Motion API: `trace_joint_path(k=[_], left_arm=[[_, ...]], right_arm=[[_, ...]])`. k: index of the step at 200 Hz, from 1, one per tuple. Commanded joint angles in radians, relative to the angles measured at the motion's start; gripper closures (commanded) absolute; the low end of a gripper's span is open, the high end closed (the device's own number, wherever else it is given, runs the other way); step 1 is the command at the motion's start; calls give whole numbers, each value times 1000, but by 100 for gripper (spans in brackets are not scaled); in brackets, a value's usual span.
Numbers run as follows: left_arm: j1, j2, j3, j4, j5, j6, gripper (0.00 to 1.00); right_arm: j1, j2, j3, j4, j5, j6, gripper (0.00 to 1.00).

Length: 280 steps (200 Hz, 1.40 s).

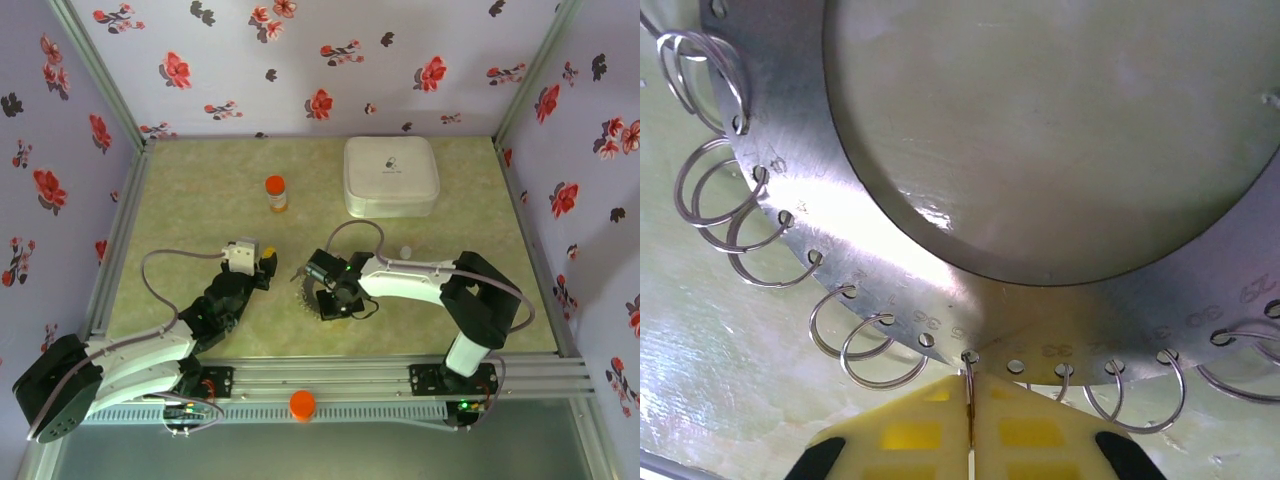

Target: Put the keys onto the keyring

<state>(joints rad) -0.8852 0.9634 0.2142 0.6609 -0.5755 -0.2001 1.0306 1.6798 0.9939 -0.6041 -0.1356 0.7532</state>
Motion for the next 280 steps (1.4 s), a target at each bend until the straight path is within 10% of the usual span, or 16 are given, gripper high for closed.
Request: trace_joint_path(k=[1,88,138,220,280], left_arm=[[6,-20,-4,3,-26,22,47],[14,-88,15,-76,0,51,47],[88,-157,77,-216,305,117,48],[225,-171,341,-557,738,255,54],[230,-140,330,-413,945,128,54]], right_arm=[[8,-2,20,-23,-8,2,99],[7,-209,-7,15,141,-165,100],[-24,-428,-30,128,269,-458,100],[-235,-597,-14,259,-75,-812,100],[-240,-654,-29,323,-289,-923,100]])
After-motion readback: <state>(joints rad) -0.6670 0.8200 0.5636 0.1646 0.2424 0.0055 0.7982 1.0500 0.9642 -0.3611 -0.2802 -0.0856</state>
